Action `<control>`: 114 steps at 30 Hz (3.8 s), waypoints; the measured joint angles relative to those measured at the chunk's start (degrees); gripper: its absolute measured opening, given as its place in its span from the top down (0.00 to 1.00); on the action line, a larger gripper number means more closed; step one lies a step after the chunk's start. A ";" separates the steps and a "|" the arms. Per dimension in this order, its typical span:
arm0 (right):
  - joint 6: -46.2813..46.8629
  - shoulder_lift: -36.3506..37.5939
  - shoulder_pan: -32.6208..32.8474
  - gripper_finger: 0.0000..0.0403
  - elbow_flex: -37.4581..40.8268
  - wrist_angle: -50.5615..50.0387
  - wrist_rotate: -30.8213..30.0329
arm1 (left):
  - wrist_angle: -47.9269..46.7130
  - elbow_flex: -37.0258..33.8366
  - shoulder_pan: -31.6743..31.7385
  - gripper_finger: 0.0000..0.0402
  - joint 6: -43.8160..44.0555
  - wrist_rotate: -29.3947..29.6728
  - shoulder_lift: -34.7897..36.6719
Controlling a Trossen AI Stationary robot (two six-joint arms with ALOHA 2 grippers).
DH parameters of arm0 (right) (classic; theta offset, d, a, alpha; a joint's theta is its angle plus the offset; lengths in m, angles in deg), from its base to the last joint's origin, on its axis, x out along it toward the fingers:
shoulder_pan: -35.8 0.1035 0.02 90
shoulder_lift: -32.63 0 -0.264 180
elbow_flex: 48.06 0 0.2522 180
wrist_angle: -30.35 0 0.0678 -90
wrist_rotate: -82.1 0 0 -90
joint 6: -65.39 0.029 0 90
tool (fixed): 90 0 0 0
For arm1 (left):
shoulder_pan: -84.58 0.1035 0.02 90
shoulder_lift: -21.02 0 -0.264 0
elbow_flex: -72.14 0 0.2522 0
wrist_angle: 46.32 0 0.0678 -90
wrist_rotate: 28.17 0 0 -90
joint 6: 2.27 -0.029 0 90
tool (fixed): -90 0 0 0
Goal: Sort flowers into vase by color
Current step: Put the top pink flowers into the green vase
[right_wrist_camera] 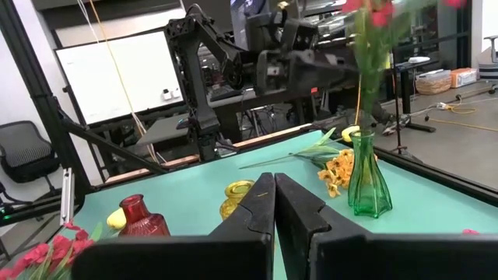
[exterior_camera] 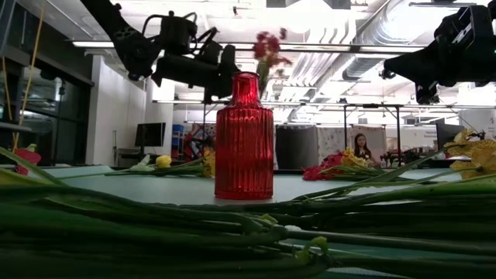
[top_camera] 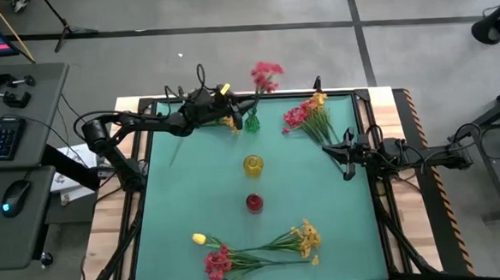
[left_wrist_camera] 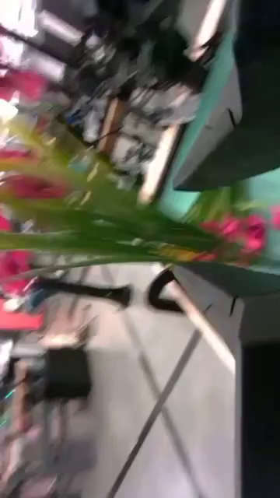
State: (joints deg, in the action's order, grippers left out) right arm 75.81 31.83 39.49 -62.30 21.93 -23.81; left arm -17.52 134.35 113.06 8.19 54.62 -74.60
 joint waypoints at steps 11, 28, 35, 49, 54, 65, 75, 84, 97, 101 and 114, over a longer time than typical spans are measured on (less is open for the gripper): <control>0.00 0.00 0.01 1.00 -0.01 0.00 0.01 | -27.80 0.00 1.65 0.50 -3.86 -4.25 12.45; -0.02 0.00 0.01 1.00 0.00 0.00 0.00 | -8.43 -30.49 -11.36 0.50 9.78 -4.08 35.83; -1.91 0.02 -0.28 1.00 -0.04 0.13 -3.99 | 4.34 -34.42 -13.58 0.50 14.32 -4.36 40.02; 2.53 -21.73 -0.16 1.00 -0.01 36.34 1.82 | 6.80 -34.36 -14.90 0.50 5.11 -1.92 42.31; 2.54 -39.69 -0.95 1.00 -1.85 44.78 -0.35 | 7.83 -34.36 -14.91 0.50 4.90 -1.02 42.29; 22.68 -63.67 -10.98 1.00 -21.97 -0.66 -8.31 | 7.95 -34.36 -14.89 0.50 1.95 -0.41 42.29; 24.60 -78.34 -17.30 0.73 -39.87 -39.76 3.77 | 7.73 -34.36 -14.87 0.50 1.30 -0.47 42.29; 25.59 -85.15 -22.03 0.67 -40.34 -41.76 5.23 | 6.63 -34.34 -14.87 0.50 1.33 -0.56 42.29; 24.18 -83.40 -23.89 0.67 -43.88 -47.06 4.31 | 6.63 -34.32 -14.87 0.50 1.33 -0.56 42.27; 24.08 -84.67 -23.98 0.67 -42.58 -47.54 4.53 | 6.59 -34.32 -14.86 0.50 1.42 -0.56 42.27; 22.76 -85.20 -23.98 0.67 -42.15 -48.00 1.85 | 6.56 -34.32 -14.86 0.50 1.38 -0.56 42.27</control>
State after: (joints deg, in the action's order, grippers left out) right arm 98.57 -53.37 15.51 -104.45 -26.07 -21.95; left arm -10.96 100.03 98.19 9.57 54.06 -32.33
